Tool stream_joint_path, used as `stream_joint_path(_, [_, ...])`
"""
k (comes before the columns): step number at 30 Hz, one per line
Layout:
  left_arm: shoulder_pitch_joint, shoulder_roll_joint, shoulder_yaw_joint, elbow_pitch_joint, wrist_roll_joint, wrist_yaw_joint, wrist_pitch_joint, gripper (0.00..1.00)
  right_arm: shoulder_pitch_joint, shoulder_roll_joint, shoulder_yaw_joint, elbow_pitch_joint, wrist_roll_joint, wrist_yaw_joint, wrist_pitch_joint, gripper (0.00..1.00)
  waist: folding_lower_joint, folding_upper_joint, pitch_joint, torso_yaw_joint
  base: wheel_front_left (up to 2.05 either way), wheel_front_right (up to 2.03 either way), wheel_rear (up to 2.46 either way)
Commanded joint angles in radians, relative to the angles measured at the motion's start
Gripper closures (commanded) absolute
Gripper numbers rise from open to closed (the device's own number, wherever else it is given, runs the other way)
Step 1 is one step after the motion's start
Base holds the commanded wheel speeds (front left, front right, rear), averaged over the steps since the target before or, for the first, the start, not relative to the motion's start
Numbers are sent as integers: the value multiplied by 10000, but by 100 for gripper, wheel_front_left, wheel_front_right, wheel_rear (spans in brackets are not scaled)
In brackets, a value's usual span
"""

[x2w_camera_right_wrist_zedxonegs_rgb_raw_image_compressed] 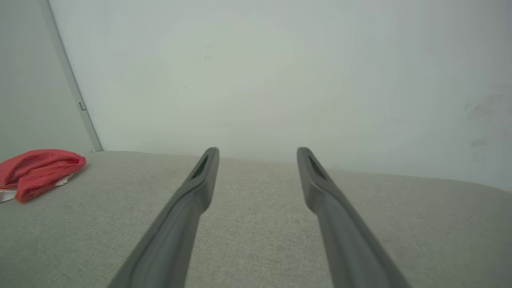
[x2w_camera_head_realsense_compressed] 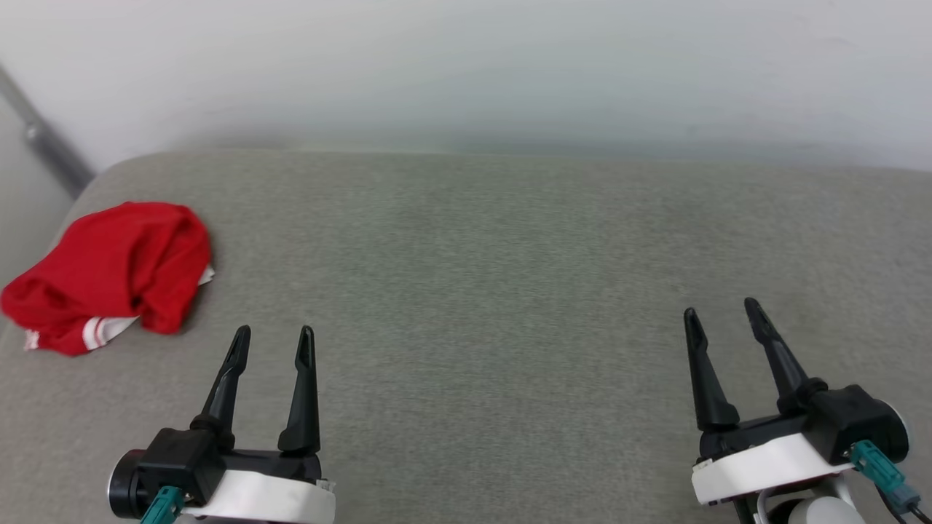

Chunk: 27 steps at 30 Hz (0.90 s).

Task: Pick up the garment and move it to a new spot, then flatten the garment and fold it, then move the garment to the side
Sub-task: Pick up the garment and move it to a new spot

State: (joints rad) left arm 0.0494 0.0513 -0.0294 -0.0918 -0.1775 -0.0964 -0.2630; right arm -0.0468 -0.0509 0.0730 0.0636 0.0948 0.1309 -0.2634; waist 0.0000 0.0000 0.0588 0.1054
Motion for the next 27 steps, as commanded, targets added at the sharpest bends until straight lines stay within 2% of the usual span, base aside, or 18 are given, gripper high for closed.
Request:
stream_joint_path(1, [81,-15,8,-32,46,19,-26,0,89,13,21,-28,59,-3,-21,0,0,0,-52,369,0,0,0])
stream_joint_path(18, [487,-14,264,-208,342,148,-28,0,331,13,679,-5,269,-3,-21,0,0,0,-406,2730,0,0,0])
stream_joint_path(27, [627,-15,301,-370,447,99,-28,0,322,13,762,-9,308,-3,-21,0,0,0,-438,3378,0,0,0])
